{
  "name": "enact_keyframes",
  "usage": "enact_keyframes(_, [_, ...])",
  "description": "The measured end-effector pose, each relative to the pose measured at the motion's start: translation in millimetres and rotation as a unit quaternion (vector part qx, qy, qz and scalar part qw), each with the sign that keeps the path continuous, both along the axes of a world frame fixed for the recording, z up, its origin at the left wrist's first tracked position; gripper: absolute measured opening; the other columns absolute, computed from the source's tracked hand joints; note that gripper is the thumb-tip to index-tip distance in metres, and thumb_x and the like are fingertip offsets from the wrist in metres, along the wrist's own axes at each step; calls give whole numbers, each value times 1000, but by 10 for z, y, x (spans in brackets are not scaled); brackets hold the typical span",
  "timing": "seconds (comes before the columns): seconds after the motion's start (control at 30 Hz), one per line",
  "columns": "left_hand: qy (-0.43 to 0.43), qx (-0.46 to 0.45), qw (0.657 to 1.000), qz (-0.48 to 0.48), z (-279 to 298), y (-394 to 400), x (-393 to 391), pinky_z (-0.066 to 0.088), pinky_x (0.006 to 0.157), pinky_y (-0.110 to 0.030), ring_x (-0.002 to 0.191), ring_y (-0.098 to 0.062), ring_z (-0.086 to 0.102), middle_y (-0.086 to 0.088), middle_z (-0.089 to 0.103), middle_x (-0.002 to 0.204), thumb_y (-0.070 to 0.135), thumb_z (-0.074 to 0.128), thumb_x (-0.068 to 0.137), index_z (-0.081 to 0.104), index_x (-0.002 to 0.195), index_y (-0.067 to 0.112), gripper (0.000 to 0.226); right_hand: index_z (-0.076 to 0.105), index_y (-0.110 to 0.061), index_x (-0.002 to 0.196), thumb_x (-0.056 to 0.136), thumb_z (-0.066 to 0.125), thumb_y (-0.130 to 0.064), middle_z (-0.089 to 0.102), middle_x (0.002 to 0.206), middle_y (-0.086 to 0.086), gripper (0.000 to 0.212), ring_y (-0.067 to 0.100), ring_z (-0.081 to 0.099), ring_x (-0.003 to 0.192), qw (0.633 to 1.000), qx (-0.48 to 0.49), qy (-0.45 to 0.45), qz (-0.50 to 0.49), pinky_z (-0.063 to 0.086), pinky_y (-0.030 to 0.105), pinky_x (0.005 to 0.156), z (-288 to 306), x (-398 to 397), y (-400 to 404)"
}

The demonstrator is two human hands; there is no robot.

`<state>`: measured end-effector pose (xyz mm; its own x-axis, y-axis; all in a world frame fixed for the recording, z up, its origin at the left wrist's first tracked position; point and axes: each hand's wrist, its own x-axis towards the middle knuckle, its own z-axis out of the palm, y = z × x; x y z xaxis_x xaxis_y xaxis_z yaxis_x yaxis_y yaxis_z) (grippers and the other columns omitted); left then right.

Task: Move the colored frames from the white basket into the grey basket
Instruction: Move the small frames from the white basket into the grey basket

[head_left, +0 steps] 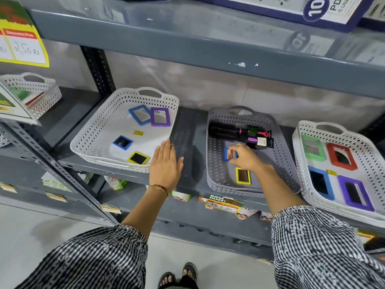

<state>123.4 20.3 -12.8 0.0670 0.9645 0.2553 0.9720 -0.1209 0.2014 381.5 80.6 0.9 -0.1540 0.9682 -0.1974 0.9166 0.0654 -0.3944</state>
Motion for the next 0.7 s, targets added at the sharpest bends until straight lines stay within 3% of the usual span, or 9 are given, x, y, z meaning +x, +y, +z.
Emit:
enact_keyframes(0.13, [4,-1,1000,1,7,-2,-5,7,114,-37,139,-32,22,-20,30,148,36,31,97,31,136,0,54,63,-1,88,80,62,0,49,94,4,8,23,50,91,1000,-11,4,-11,45,41,86,-8,7,6])
enact_keyframes(0.2, [1,0,1000,0,12,-6,-5,6,114,-37,139,-32,22,-20,30,148,37,31,97,31,136,0,54,63,-4,92,80,63,-2,52,99,6,13,28,53,100,1000,-23,4,-15,45,41,88,-2,6,0])
enact_keyframes(0.3, [-13,2,1000,3,29,-12,1,7,115,-37,139,-31,22,-19,30,148,37,31,97,31,137,1,54,46,-2,134,85,62,-6,43,140,15,52,32,40,132,999,-28,7,-33,34,41,108,92,-39,-14])
enact_keyframes(0.37, [-41,1,999,9,52,-13,10,11,115,-37,138,-30,24,-19,31,148,37,32,97,31,137,1,53,34,-2,142,87,60,-7,34,150,14,61,30,35,137,999,-7,28,-44,30,39,113,179,-108,11])
enact_keyframes(0.5, [-95,12,995,30,116,-14,-50,11,115,-39,138,-32,24,-20,33,147,39,30,97,30,137,2,54,42,-5,139,86,58,-5,42,147,12,55,29,42,133,995,78,60,-29,34,37,111,395,-417,155])
enact_keyframes(0.6, [-90,34,992,80,165,-36,-268,8,114,-42,137,-35,25,-22,37,144,46,16,90,34,135,0,66,50,-5,133,84,57,-3,51,140,14,50,30,49,128,987,132,85,33,37,36,108,550,-861,266])
enact_keyframes(0.7, [-94,57,984,140,197,-49,-598,10,114,-48,136,-39,24,-24,40,141,46,15,88,38,131,-1,68,53,-8,132,83,56,-2,55,137,14,49,28,55,121,980,135,96,108,42,33,103,633,-1384,341])
